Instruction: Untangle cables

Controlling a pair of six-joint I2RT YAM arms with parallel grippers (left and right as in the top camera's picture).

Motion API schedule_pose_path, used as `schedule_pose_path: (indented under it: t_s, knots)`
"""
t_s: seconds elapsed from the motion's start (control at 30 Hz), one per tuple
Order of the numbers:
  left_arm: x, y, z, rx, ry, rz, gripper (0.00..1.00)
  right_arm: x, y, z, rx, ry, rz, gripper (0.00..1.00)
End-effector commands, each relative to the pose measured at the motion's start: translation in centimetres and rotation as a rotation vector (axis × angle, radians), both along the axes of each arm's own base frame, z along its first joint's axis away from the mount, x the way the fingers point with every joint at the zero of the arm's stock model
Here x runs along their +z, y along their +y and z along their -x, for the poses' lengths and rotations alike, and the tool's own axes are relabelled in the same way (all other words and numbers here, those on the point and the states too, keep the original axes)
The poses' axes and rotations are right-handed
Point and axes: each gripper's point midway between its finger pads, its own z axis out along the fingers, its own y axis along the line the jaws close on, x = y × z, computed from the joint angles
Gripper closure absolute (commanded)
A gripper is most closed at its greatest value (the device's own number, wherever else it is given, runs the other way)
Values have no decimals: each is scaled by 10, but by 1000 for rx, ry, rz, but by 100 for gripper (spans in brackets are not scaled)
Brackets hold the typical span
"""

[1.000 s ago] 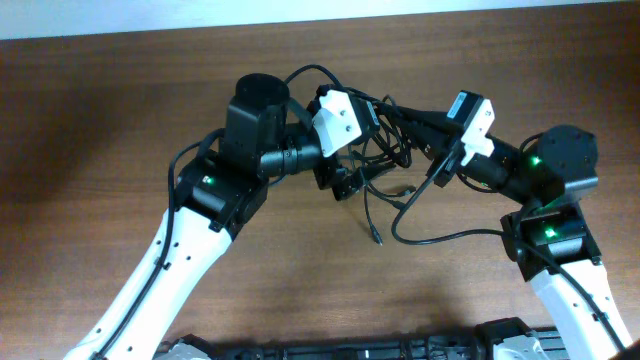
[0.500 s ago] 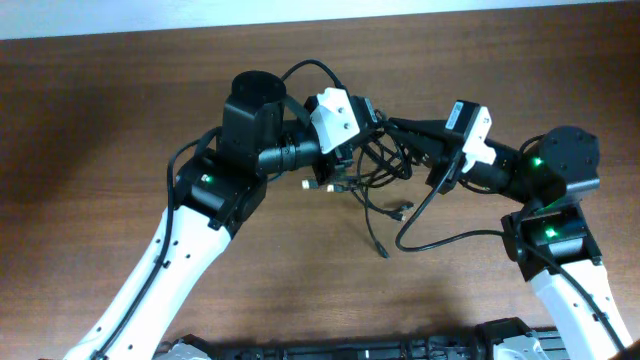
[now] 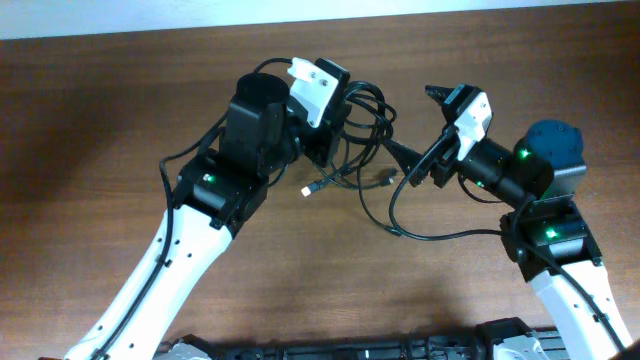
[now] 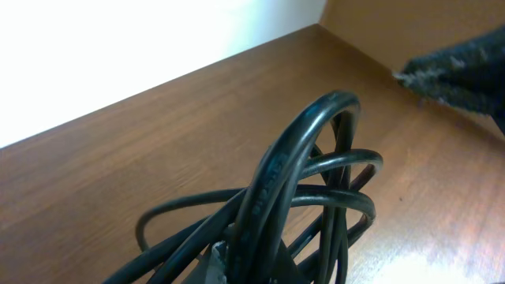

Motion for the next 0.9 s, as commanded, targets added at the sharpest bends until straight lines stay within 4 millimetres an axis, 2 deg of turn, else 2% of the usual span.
schedule_pose_path:
  t_s: [0.0,0.13,0.3,0.43,0.47,0.6,0.73,0.87]
  knots:
    - [12,5,-4,67,14,54,100,-7,-4,0,-15,-2,47,0]
    - [24,0,3,60,55,145,100,-9,-4,0,-11,-11,67,12]
    - [36,-19,23,-90,82,221,100,-10,-8,-3,-42,-10,73,13]
    - [38,-25,32,-149,97,238,100,-11,-9,-5,-50,-8,75,69]
    - [38,-25,32,-148,97,238,100,-11,-9,-6,-50,-7,76,94]
    - [37,-21,25,-102,85,225,100,-12,-8,-5,-46,-2,72,96]
    - [34,-4,5,57,131,261,100,-16,-10,-6,-59,16,77,96]
    - [35,32,-16,220,250,390,100,-46,-48,-21,-312,164,115,96]
